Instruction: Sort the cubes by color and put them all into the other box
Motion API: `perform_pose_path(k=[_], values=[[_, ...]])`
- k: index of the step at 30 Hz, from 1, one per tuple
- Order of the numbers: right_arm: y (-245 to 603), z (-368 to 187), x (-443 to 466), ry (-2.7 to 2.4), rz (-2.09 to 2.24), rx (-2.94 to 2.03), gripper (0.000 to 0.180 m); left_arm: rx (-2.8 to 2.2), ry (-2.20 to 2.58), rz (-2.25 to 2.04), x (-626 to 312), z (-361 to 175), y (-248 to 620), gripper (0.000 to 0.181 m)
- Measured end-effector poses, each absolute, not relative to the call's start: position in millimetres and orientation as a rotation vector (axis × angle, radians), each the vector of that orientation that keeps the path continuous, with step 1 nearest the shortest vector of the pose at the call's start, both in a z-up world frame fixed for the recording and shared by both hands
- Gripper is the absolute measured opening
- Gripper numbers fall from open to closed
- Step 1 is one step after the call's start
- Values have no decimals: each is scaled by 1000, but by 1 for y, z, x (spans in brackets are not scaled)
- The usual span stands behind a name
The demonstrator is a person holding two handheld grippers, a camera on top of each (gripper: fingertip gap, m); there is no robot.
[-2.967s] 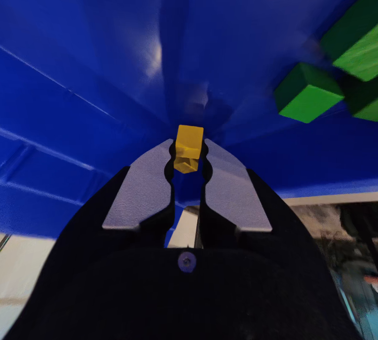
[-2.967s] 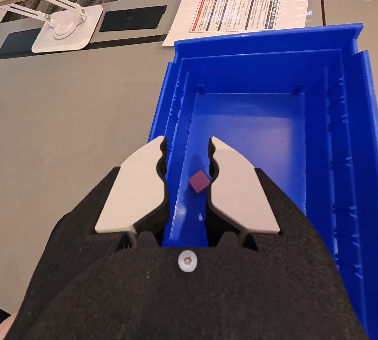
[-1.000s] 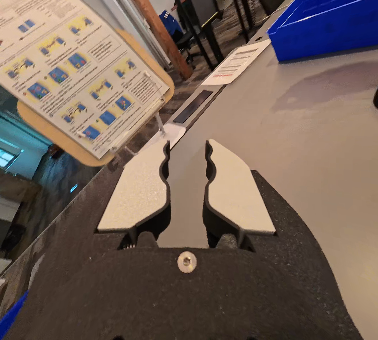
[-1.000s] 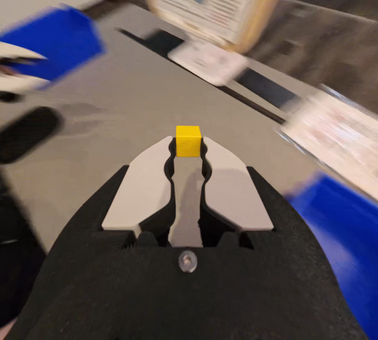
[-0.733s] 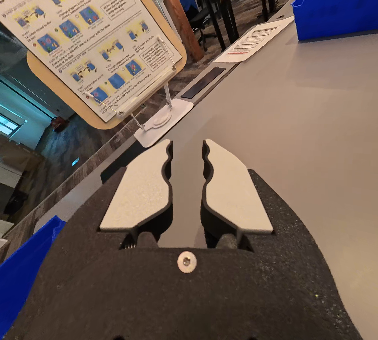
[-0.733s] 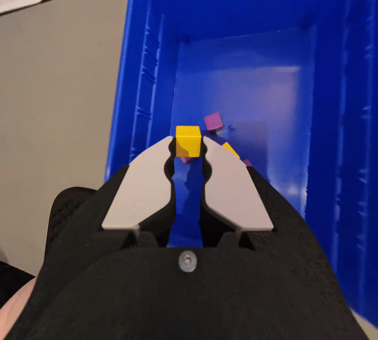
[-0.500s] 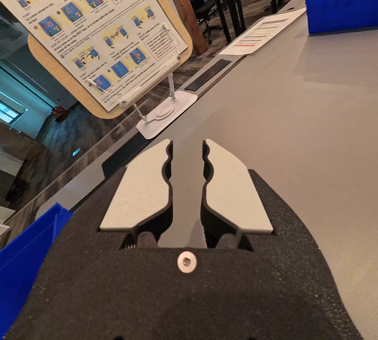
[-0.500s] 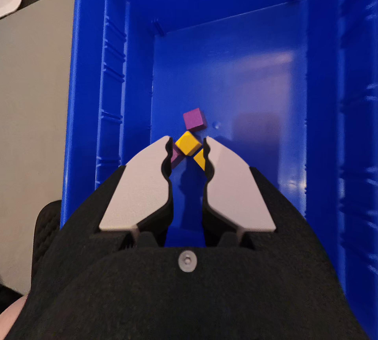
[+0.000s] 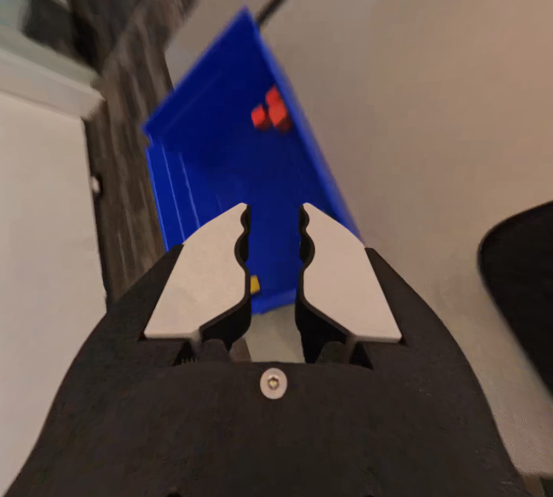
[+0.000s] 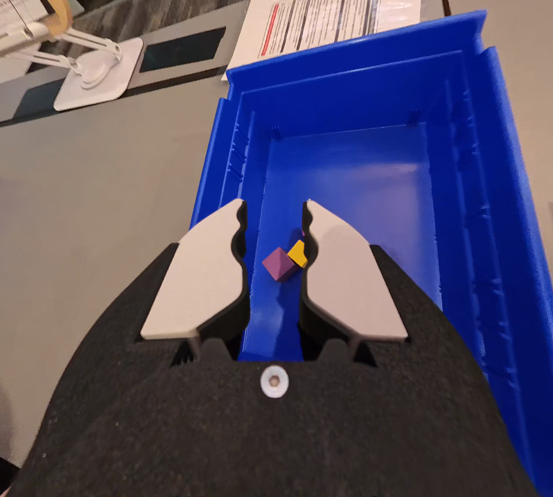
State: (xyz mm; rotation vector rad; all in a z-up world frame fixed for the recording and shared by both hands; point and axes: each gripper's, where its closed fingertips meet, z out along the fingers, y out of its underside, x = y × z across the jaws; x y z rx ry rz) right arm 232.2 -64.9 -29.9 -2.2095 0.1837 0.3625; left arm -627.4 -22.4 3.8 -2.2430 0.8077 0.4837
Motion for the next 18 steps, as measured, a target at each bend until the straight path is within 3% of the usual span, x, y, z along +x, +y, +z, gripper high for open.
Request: perform_pose_path(k=[10,18], values=[[-54,-41,215,88,327,-2301,35,-3101,271,354,-752,-83,-38,37],[-55,-43,216,103,344,-2300,34,-3182,173,587,-773,-107,-33,46]])
